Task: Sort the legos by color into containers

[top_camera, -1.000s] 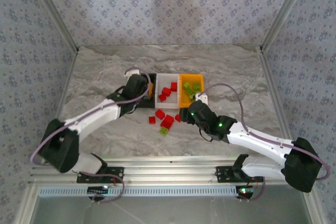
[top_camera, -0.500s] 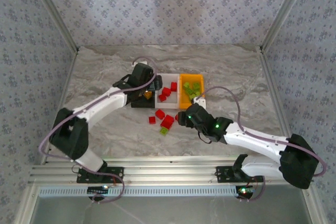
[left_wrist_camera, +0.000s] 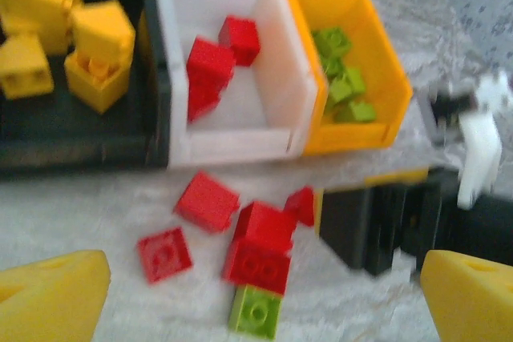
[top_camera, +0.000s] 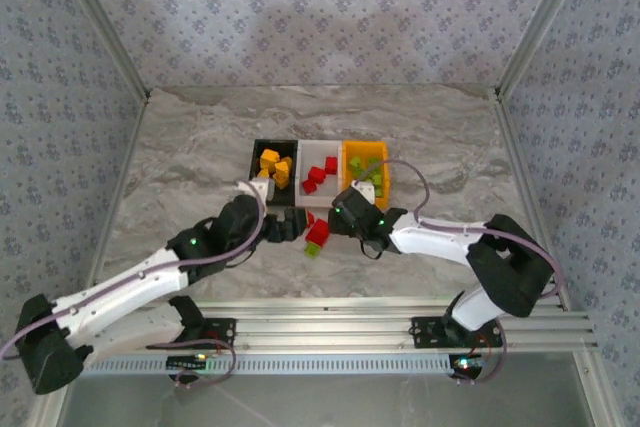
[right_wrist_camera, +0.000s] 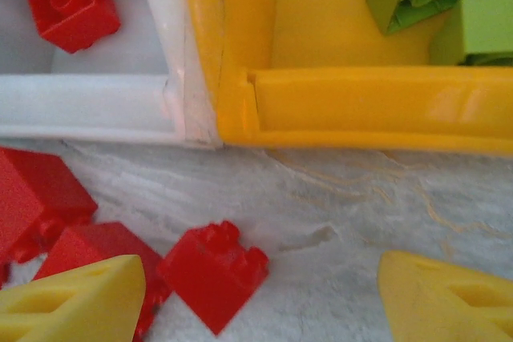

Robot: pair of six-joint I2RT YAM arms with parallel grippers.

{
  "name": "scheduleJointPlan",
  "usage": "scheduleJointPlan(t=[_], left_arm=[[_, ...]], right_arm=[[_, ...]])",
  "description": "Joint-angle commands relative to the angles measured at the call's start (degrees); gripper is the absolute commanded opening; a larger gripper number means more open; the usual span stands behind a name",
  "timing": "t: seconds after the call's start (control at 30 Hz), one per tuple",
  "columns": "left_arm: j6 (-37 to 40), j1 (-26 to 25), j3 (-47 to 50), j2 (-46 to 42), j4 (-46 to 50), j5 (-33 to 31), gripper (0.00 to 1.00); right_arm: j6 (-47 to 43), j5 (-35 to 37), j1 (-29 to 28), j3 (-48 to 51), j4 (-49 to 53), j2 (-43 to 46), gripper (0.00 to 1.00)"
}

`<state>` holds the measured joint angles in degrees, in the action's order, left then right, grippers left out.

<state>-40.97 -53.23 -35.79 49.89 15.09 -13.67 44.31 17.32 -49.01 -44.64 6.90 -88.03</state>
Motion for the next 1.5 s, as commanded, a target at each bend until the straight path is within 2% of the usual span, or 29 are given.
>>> scheduleJointPlan(t=[0.0,0.17,0.43,0.6,0.7,0.9,1.0,1.13,1.3,1.47], left_arm=[[-5.4,-1.5,3.0,-6.2,2.1,-3.8,0.99],[-8.3,-1.6,6.8,-11.4,4.5,-6.0,0.99],[-8.4,-1.6,7.2,-11.8,5.5,-6.8,0.99],[-7.7,-1.6,7.5,-11.9,5.7,-7.2,0.99],[-7.2,-1.6,7.6,-12.0,5.9,-7.0,0.99],[-7.0,-1.6,7.9,-11.9,6.4,-7.5,0.99],[-6.6,-1.6,8.2,-11.7,6.3,-7.2,0.99],[-6.7,-1.6,8.8,-11.2,6.2,-7.0,1.0],[-6.8,-1.6,9.0,-10.4,7.1,-6.2,0.99],[-7.0,-1.6,9.2,-9.1,8.1,-5.0,0.99]], right_arm=[[2.2,0.1,0.6,-3.1,-0.8,-2.9,0.76],[5.0,0.6,0.0,-5.0,2.5,-6.4,0.7],[8.6,1.8,-1.9,-2.5,5.4,-6.6,0.59],[8.8,2.0,-2.0,0.6,4.6,-3.3,0.43],[7.9,2.3,-2.5,1.7,4.8,0.1,0.37],[4.4,4.4,-4.5,0.5,8.9,8.2,0.34],[0.7,3.4,-4.5,-3.1,9.8,10.2,0.33],[-4.3,1.4,-3.0,-11.7,11.5,5.9,0.34],[-7.7,-1.1,2.4,-21.6,10.4,-4.5,0.36],[-10.6,-2.2,5.7,-32.8,13.7,-14.0,0.4]])
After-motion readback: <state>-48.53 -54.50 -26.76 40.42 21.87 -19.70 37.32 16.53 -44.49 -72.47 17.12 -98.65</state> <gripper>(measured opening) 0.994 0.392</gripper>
